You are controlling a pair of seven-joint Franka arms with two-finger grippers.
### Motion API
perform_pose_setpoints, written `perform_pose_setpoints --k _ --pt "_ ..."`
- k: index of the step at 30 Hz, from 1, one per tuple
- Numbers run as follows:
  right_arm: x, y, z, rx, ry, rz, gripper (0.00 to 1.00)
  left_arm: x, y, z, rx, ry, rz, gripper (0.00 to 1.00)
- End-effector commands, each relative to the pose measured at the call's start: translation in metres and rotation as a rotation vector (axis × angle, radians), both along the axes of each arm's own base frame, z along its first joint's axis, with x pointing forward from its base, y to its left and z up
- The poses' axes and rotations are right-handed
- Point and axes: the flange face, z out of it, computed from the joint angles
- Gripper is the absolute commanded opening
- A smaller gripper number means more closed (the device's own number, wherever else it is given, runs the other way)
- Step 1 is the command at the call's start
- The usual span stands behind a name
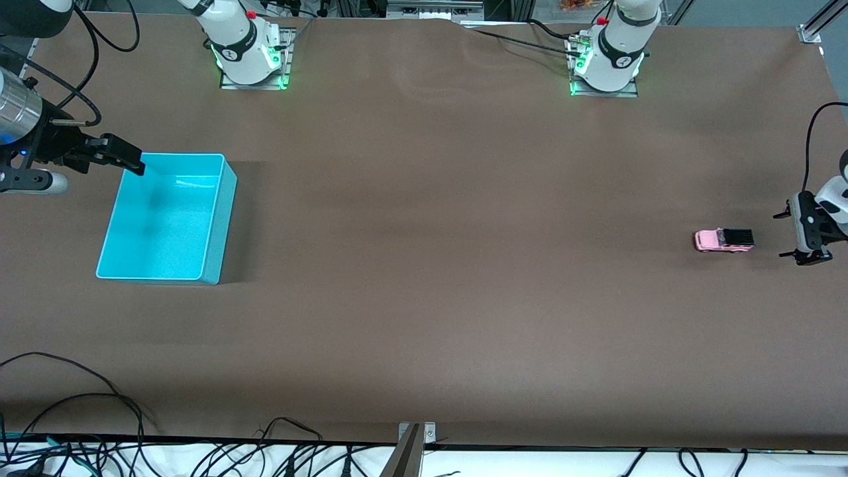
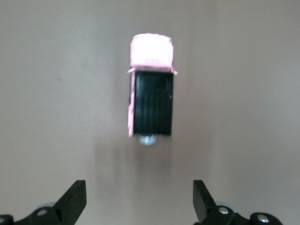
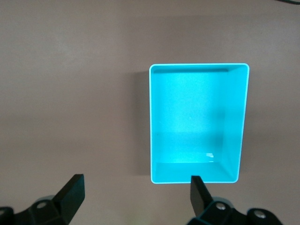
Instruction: Wind and store pink jeep toy
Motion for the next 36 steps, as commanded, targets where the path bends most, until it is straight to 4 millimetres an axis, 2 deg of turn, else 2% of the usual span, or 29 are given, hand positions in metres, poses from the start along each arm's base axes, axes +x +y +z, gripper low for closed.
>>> perform_pose_setpoints --k 1,6,11,14,19,25,28,36 --pt "0.0 -0.002 0.005 0.016 0.005 0.009 1.0 0.024 -0.027 0.047 -0.009 0.013 0.079 1.0" --pt "0.0 -0.002 0.005 0.017 0.005 0.009 1.0 0.047 -0.06 0.075 -0.002 0.032 0.142 1.0" --pt "0.0 -0.002 0.005 0.017 0.005 0.009 1.0 0.057 -0.08 0.089 0.005 0.051 0.257 1.0" --pt "0.0 -0.002 0.005 0.017 0.005 0.009 1.0 0.064 -0.1 0.095 0.003 0.05 0.307 1.0" --pt "0.0 -0.002 0.005 0.017 0.005 0.009 1.0 0.073 -0.121 0.115 0.002 0.061 0.388 1.0" --pt "0.0 -0.002 0.005 0.017 0.005 0.009 1.0 0.079 -0.154 0.129 0.015 0.097 0.449 1.0" --pt "0.0 -0.002 0.005 0.017 0.005 0.009 1.0 0.078 -0.171 0.146 0.037 0.115 0.507 1.0" --pt "0.0 -0.002 0.005 0.017 0.006 0.009 1.0 0.073 -0.237 0.19 0.112 0.168 0.616 1.0"
